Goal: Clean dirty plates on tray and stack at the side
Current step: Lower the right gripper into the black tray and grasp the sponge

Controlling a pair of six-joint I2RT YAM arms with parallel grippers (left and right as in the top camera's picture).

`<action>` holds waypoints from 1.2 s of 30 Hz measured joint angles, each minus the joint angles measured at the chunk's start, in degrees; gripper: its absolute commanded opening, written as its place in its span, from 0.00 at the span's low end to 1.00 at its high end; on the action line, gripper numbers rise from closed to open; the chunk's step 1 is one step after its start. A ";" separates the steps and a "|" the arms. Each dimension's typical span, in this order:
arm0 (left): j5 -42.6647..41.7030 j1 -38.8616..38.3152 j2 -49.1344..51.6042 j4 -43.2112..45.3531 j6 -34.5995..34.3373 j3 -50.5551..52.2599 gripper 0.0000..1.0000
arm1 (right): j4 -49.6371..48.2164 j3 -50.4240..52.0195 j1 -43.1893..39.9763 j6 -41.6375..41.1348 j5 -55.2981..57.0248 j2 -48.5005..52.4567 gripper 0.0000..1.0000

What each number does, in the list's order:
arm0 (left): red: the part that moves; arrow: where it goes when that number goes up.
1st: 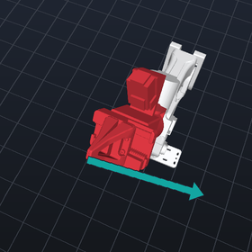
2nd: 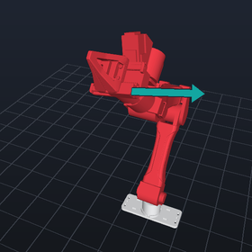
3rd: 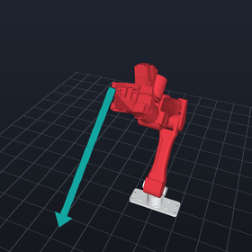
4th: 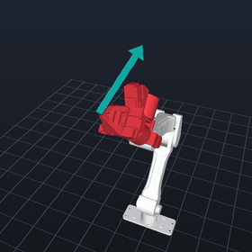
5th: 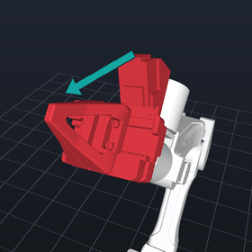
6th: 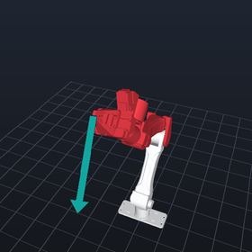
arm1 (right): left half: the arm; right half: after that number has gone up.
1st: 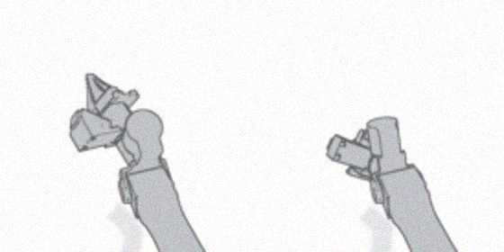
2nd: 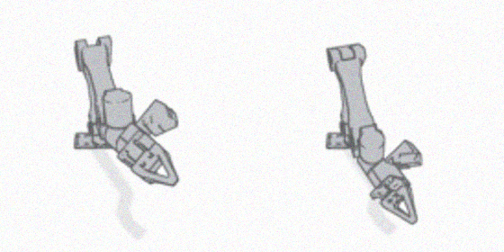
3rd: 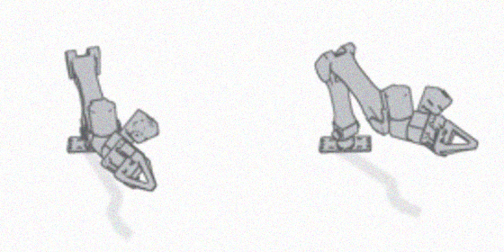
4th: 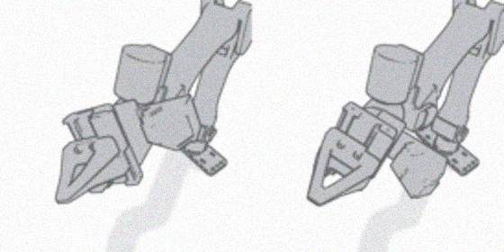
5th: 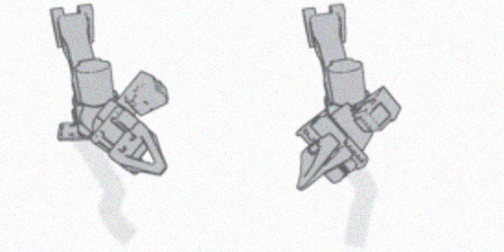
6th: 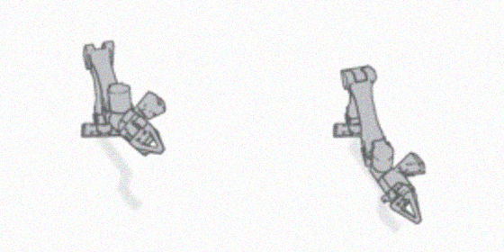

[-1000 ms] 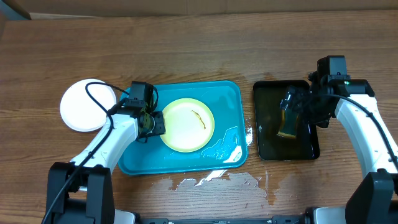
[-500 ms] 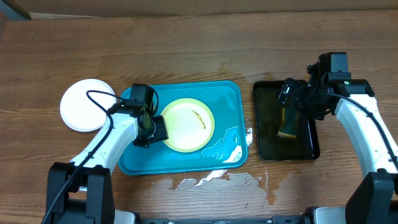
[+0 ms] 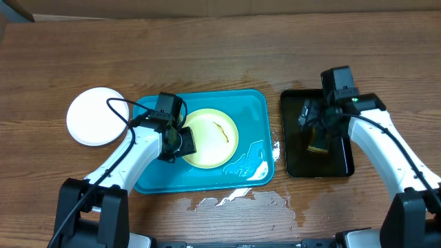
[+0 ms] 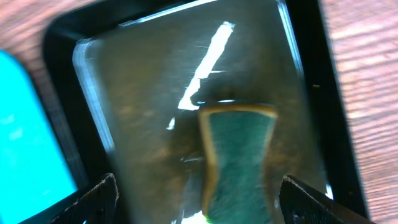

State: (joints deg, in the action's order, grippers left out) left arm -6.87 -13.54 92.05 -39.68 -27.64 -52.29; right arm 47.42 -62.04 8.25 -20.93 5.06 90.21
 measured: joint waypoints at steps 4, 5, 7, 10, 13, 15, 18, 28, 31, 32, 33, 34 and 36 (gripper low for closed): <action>0.31 -0.37 0.00 -0.02 -0.57 0.00 0.53 | -3.82 3.74 -0.28 -0.94 2.73 0.00 0.82; 0.42 -0.37 0.00 0.00 -0.61 0.00 0.53 | -4.76 4.50 -0.28 -1.05 3.08 0.02 0.80; 0.50 -0.37 0.00 0.09 -0.76 0.00 0.53 | -7.96 6.62 -0.28 -1.33 3.63 0.02 0.77; 0.68 -0.37 0.00 0.07 -0.76 0.00 0.54 | -12.02 9.79 -0.28 -1.55 4.20 0.02 0.70; 0.68 -0.37 0.00 0.07 -0.76 0.00 0.54 | -15.69 12.74 -0.28 -1.55 4.39 0.02 0.64; 0.68 -0.37 0.00 0.07 -0.76 0.00 0.54 | -17.51 14.03 -0.28 -1.60 4.42 0.02 0.64; 0.68 -0.37 0.00 0.09 -0.76 0.00 0.55 | -18.95 15.30 -0.28 -1.60 4.42 0.02 0.57; 0.68 -0.37 0.00 0.09 -0.79 0.00 0.59 | -19.32 15.72 -0.28 -1.70 4.46 0.02 0.49; 0.70 -0.37 0.00 0.09 -0.79 0.00 0.59 | -19.54 15.72 -0.28 -1.60 4.68 0.02 0.57; 0.70 -0.37 0.00 0.09 -0.79 0.00 0.59 | -19.82 15.74 -0.31 -1.53 4.72 0.02 0.57; 0.70 -0.37 0.00 0.09 -0.79 0.00 0.59 | -20.35 15.74 -0.28 -1.51 4.85 0.02 0.56; 0.70 -0.37 0.00 0.09 -0.79 0.00 0.59 | -21.11 15.74 -0.31 -1.51 5.03 0.02 0.56; 0.70 -0.37 0.00 0.09 -0.79 0.00 0.59 | -22.45 15.76 -0.31 -1.55 5.42 0.07 0.54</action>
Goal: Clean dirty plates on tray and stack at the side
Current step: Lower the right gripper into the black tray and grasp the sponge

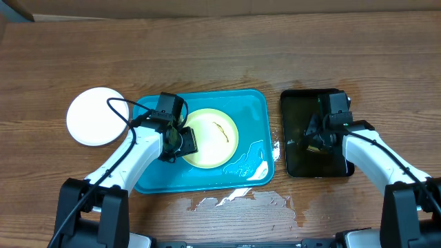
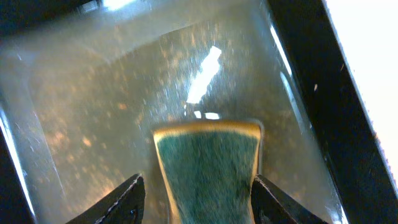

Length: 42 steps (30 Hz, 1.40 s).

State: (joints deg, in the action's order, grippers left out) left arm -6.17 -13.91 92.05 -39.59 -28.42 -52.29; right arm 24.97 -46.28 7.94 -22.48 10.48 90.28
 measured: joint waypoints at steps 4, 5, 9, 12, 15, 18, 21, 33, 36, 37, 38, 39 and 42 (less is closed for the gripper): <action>0.02 0.00 0.00 0.02 0.00 0.00 0.60 | -1.66 -0.02 0.00 0.04 0.46 1.11 0.52; 0.15 0.00 0.00 0.00 0.00 0.00 0.60 | -1.90 -0.02 0.00 0.02 0.44 2.01 0.49; 0.46 0.00 0.00 0.00 0.00 0.00 0.59 | -2.34 -0.02 0.00 0.57 0.48 4.90 0.10; 0.63 0.00 0.00 0.00 0.00 0.00 0.59 | -1.75 -0.33 -0.09 -0.04 0.42 4.90 0.04; 0.85 0.00 0.00 0.00 0.00 0.00 0.59 | -0.72 -0.81 -0.09 -0.37 0.17 4.90 0.39; 0.87 0.00 0.00 0.00 0.00 0.00 0.60 | 1.27 -1.46 -0.07 0.02 -1.14 4.90 0.57; 0.87 0.00 0.00 -0.02 0.00 0.00 0.60 | 5.18 -2.16 -0.09 0.13 -3.80 4.90 0.60; 1.70 0.00 0.00 0.00 -0.24 0.00 0.34 | 11.56 -3.28 -0.09 -0.22 -9.03 4.81 0.47; 1.73 0.00 0.00 0.00 -0.33 0.00 0.49 | 12.04 -3.80 -0.07 0.17 -9.29 4.83 0.65; 1.73 0.00 0.02 0.00 -0.31 0.00 0.51 | 13.35 -4.55 -0.07 0.37 -9.27 4.83 0.66; 1.75 0.00 0.02 -0.02 -0.39 0.00 0.52 | 14.51 -5.46 -0.07 0.28 -9.07 4.83 0.68; 1.79 0.00 0.00 0.00 -0.35 0.00 0.52 | 15.30 -6.58 -0.09 0.24 -8.66 4.83 0.72; 2.25 0.00 0.02 0.02 -0.35 0.00 0.52 | 15.50 -9.03 -0.09 0.33 -6.58 4.83 0.74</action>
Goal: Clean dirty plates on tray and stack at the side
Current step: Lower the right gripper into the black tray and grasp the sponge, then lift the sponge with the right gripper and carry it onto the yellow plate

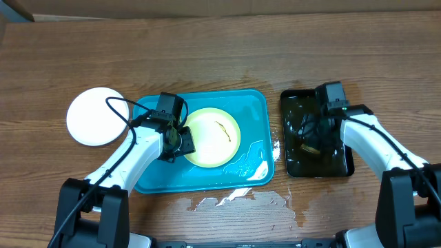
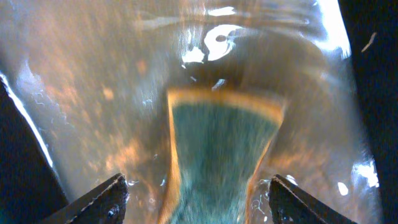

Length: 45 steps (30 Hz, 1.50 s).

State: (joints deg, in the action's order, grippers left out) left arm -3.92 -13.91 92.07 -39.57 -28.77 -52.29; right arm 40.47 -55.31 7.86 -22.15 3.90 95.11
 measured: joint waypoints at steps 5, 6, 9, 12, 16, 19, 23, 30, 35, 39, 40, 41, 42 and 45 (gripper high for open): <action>0.59 0.00 0.20 0.81 0.00 0.00 0.49 | -2.05 -0.59 0.00 -0.09 3.06 0.00 0.74; 0.61 0.00 0.57 1.07 0.00 0.00 0.48 | -2.49 -0.50 0.00 -0.09 3.19 0.00 0.74; 0.74 0.00 1.77 1.44 0.00 0.00 0.45 | -4.09 0.07 0.00 -0.09 3.85 0.02 0.71; 0.76 0.00 2.14 1.46 0.00 0.00 0.43 | -5.29 0.31 0.00 -0.11 4.07 0.90 0.69; 0.74 0.00 2.14 1.46 0.02 0.00 0.36 | -6.12 0.37 0.00 -0.11 4.07 3.67 0.64; 0.74 0.02 2.14 1.46 0.13 0.00 0.27 | -6.40 0.48 0.00 -0.04 4.04 5.40 0.56; 0.74 0.02 2.14 1.46 0.20 0.00 0.16 | -6.56 0.48 0.00 -0.02 3.96 5.42 0.27; 0.76 0.02 2.14 1.20 1.14 -0.02 0.11 | 0.39 -2.51 0.02 -0.04 3.26 5.57 0.04; 2.56 0.02 2.14 0.48 4.74 -0.46 0.10 | 9.38 -10.03 0.02 -0.11 2.91 5.55 0.04; 4.04 0.02 2.14 0.37 6.73 -0.59 0.04 | 12.09 -12.87 0.00 -0.13 2.75 5.11 0.04; 4.37 0.02 2.14 0.52 7.78 -0.59 0.04 | 12.81 -12.94 0.00 -0.09 2.43 5.01 0.04; 4.68 0.02 2.14 0.66 8.59 -0.59 0.04 | 13.16 -12.94 0.02 0.11 2.10 5.03 0.04; 4.90 0.02 2.14 0.87 9.40 -0.59 0.04 | 13.22 -12.94 0.00 0.46 1.51 5.01 0.04; 5.57 0.02 2.34 1.88 11.06 -0.63 0.04 | 13.18 -12.94 0.02 2.14 -0.87 5.01 0.04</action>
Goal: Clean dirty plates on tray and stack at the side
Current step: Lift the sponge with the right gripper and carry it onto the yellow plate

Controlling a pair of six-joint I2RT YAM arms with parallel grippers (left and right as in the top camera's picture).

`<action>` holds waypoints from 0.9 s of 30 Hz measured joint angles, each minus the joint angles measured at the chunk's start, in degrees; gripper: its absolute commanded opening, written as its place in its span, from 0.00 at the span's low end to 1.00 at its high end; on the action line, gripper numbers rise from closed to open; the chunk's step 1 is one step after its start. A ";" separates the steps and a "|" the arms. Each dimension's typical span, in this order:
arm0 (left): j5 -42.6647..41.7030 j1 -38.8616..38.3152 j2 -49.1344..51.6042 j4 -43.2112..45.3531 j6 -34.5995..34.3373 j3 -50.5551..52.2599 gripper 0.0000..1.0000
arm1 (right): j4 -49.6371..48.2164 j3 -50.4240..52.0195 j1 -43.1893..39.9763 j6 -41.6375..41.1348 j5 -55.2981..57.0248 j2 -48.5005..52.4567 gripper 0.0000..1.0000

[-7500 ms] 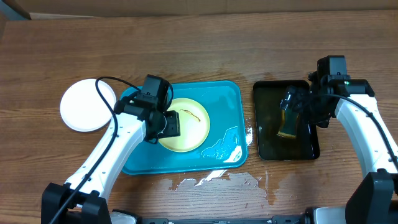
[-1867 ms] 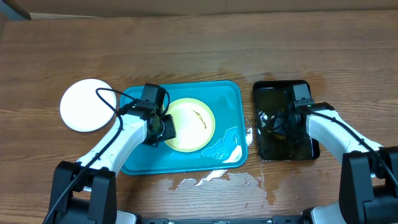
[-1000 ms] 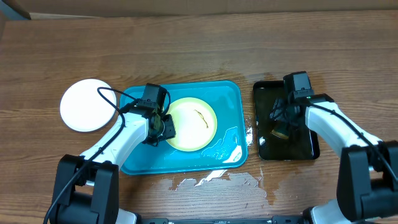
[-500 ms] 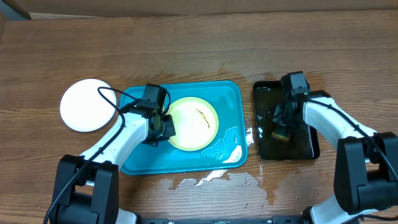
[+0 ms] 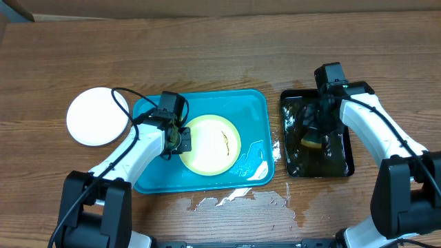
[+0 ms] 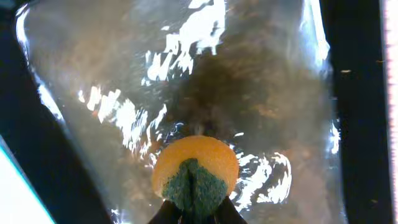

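A pale yellow plate (image 5: 210, 144) with a dark streak lies in the teal tray (image 5: 248, 103). My left gripper (image 5: 180, 138) sits at the plate's left rim, shut on that rim. A clean white plate (image 5: 95, 116) rests on the table left of the tray. My right gripper (image 6: 195, 214) is shut on a yellow-and-green sponge (image 6: 195, 173), squeezed and folded between the fingers, just above the water in the black tray (image 6: 354, 112). From overhead the sponge (image 5: 312, 142) shows in the middle of that black tray (image 5: 348, 162).
Spilled water (image 5: 241, 198) lies on the wooden table in front of the teal tray, and more pools in the tray's front right corner (image 5: 251, 165). Cardboard runs along the table's far edge.
My right gripper has shut on the sponge, which is now squeezed into a fold and raised from the water. The yellow plate sits slightly nearer the tray's front.
My right gripper hung open above the sponge in the black tray. Then it was lower, its fingers on either side of the sponge in the water. Now it is shut on the folded sponge. All along, my left gripper stayed at the yellow plate's left rim.
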State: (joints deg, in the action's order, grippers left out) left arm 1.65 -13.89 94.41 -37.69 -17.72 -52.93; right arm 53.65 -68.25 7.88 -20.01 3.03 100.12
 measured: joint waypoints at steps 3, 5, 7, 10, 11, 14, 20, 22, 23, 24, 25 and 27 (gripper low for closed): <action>0.31 0.00 0.35 0.17 0.57 -0.22 0.17 | -0.07 0.00 -0.02 1.01 -1.40 0.00 0.04; 0.55 -0.02 0.57 0.22 1.14 -0.26 0.22 | -0.11 0.00 -0.02 1.42 -1.92 0.00 0.04; 0.76 0.00 1.05 0.00 1.46 -0.26 0.25 | -0.22 0.00 -0.02 1.75 -2.29 0.00 0.04; 0.76 0.00 1.40 -0.22 1.44 -0.26 0.27 | -0.26 0.00 0.00 2.01 -2.69 0.00 0.04; 0.79 0.00 1.40 -0.42 1.44 -0.26 0.27 | -0.28 0.00 -0.02 2.05 -2.73 0.00 0.04; 0.79 0.00 1.40 -0.46 1.40 -0.26 0.29 | -0.28 0.00 -0.02 2.08 -2.82 0.00 0.04; -0.11 0.00 1.40 -1.46 1.27 -0.26 0.25 | -0.70 0.00 -0.02 2.03 -2.84 0.00 0.04; -0.92 0.00 1.40 -1.79 1.22 -0.26 0.25 | -1.11 0.00 -0.02 2.05 -2.84 0.00 0.04; -1.20 0.00 1.40 -1.79 1.25 -0.26 0.21 | -1.22 0.00 -0.02 2.08 -2.84 0.00 0.04; -1.44 0.00 1.40 -1.79 1.20 -0.26 0.17 | -1.25 0.00 -0.02 2.08 -2.82 0.00 0.04; -1.64 0.00 1.40 -1.79 1.22 -0.26 0.11 | -1.31 0.00 0.00 2.10 -2.84 0.00 0.04; -1.88 0.00 1.40 -1.77 1.38 -0.26 0.09 | -1.22 0.00 0.00 2.08 -2.82 0.00 0.04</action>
State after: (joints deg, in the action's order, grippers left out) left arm -0.23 -13.89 95.81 -39.46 -16.34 -53.19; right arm 52.42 -68.25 7.88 -17.93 0.21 100.12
